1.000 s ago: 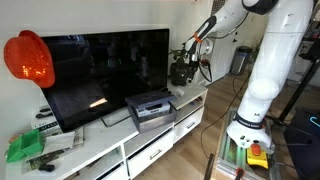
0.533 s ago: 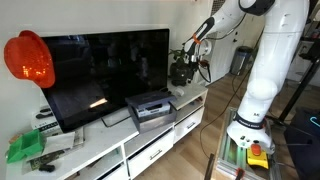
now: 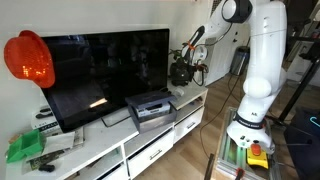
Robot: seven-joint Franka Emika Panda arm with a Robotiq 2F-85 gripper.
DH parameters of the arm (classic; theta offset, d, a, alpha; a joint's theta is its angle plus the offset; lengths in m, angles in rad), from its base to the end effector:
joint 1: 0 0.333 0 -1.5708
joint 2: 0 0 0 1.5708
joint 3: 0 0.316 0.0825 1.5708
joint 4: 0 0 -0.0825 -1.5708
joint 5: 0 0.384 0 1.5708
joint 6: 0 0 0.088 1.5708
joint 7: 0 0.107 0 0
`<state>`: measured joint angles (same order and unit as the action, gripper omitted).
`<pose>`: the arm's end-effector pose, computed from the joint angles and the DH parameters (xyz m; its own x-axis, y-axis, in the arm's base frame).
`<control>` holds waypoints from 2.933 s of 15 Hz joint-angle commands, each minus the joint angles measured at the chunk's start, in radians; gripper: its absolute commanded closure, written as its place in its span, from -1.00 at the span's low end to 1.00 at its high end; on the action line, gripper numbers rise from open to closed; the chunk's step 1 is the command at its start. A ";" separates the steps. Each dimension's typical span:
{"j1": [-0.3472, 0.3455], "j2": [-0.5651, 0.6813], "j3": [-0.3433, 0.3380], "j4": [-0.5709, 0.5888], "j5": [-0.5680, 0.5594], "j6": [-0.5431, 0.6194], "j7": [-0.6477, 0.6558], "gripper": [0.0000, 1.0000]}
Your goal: Pour the glasses out of the clear container and onto the television stand then put the clear lid on the container.
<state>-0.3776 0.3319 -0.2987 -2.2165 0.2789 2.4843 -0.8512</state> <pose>0.4244 -0.3443 0.2282 0.9991 -0.0374 0.0175 -0.0360 -0.9964 -0.0773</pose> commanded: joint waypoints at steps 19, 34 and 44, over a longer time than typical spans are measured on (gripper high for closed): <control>-0.366 0.483 0.300 0.531 0.044 -0.046 0.135 -0.77; -0.470 0.614 0.359 0.789 0.154 -0.382 0.181 0.91; -0.544 0.666 0.377 0.918 0.267 -0.617 0.190 0.97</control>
<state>-0.8718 0.9413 0.0575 -1.3828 0.5117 1.9566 -0.6619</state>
